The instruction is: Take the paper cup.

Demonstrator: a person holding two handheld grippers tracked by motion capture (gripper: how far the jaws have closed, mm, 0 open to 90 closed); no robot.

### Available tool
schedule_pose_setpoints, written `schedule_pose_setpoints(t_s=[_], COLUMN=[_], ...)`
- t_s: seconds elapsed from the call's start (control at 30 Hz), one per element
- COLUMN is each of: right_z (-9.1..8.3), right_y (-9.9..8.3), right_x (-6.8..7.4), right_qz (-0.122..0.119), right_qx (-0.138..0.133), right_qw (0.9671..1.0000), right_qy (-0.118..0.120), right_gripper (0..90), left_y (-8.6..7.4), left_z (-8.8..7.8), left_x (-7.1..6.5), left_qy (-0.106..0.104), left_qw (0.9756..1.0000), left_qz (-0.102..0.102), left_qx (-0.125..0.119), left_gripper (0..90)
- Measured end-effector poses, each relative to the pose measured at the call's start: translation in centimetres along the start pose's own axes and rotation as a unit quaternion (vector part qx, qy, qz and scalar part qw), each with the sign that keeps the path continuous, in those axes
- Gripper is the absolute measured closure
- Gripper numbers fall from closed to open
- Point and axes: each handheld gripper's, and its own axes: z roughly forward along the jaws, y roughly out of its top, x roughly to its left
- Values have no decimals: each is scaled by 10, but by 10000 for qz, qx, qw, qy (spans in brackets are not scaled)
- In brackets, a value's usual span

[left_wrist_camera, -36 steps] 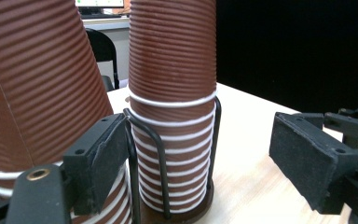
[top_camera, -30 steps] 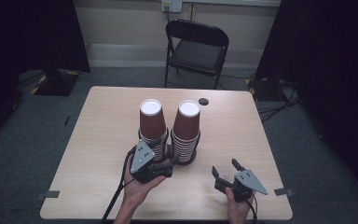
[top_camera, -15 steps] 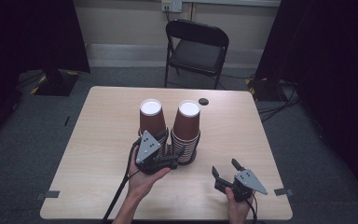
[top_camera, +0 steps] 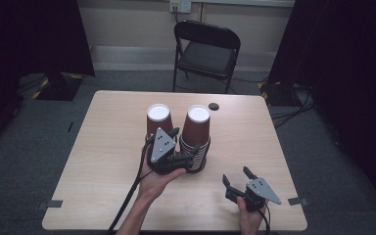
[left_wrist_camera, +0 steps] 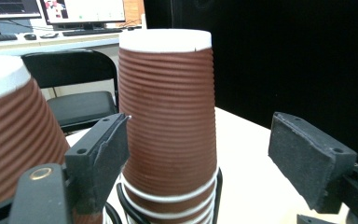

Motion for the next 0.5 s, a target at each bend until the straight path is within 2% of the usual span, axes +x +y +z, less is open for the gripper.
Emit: schedule_pose_setpoints(t_s=[0.23,0.3,0.5], right_z=[0,0,0], right_y=[0,0,0], right_x=[0,0,0], right_qz=[-2,0,-1], right_qx=[-3,-3,-25], right_qw=[10000,10000,10000], right_qy=[5,4,2], right_gripper=[175,175,175], left_y=[9,12,19], left_z=[7,10,18], left_x=[-1,-2,-3], left_qy=[-40,17,17], left_qw=[10000,10000,10000], left_qz=[6,13,-6], left_qx=[8,1,15], left_gripper=[169,167,161])
